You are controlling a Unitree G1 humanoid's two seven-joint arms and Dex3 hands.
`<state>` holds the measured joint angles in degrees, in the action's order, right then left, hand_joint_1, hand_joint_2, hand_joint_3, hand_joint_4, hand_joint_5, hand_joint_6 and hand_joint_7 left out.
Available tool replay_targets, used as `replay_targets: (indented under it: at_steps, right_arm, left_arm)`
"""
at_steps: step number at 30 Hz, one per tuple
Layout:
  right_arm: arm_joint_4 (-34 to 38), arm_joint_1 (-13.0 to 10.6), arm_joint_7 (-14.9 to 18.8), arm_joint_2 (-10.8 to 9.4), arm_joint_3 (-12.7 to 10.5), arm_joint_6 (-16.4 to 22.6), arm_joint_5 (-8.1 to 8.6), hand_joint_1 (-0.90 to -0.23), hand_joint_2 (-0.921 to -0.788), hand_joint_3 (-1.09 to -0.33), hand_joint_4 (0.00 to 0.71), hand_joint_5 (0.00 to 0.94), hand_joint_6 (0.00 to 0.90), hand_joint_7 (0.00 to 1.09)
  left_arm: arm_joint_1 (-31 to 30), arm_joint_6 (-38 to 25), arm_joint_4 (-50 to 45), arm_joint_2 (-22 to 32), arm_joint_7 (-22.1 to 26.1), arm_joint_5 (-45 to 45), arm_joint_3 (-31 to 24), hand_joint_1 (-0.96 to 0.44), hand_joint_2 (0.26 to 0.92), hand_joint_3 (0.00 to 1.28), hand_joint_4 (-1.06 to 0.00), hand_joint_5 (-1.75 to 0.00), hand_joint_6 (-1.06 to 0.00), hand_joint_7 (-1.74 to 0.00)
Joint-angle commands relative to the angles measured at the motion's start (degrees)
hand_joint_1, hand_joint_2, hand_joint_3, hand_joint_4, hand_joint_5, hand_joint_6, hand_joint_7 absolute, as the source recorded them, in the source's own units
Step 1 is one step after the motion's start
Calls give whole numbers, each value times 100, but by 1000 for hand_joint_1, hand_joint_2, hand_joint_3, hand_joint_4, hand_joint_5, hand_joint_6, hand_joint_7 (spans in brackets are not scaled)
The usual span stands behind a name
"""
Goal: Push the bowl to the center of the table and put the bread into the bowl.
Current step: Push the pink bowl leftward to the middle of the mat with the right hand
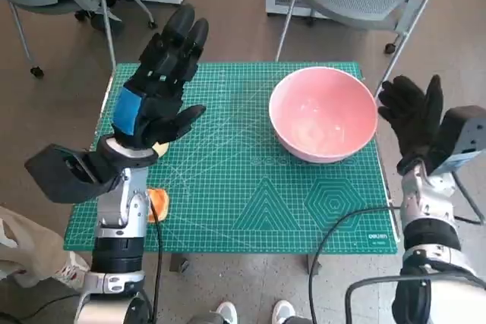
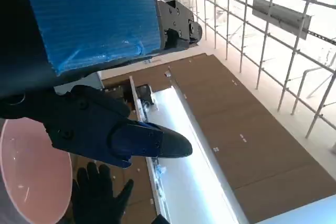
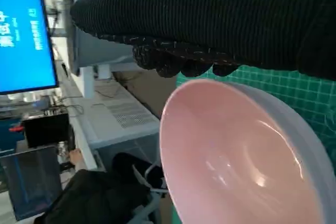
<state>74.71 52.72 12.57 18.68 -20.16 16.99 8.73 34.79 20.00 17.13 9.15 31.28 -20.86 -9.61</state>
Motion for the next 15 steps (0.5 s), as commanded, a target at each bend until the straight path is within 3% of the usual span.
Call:
replay_targets:
  at_steps: [1,13,15]
  right_arm:
    - [80,-190,10,-126,7,-124,-21,-627,-921,-888,2,1,56,85]
    - [88,-200,20,-276,61,-123,-54,-614,-921,-884,26,10,78,89]
    - [86,-210,18,-326,144,-94,-129,-619,-921,-885,32,12,80,89]
  left_arm:
    - [-58,-13,-97,58,-30,23,3,-640,921,179,-46,-3,-189,-40]
    - [-77,-30,-131,93,-53,26,6,-643,921,183,-45,-2,-188,-39]
    - [-79,-36,-127,103,-56,26,4,-643,921,183,-45,-1,-188,-39]
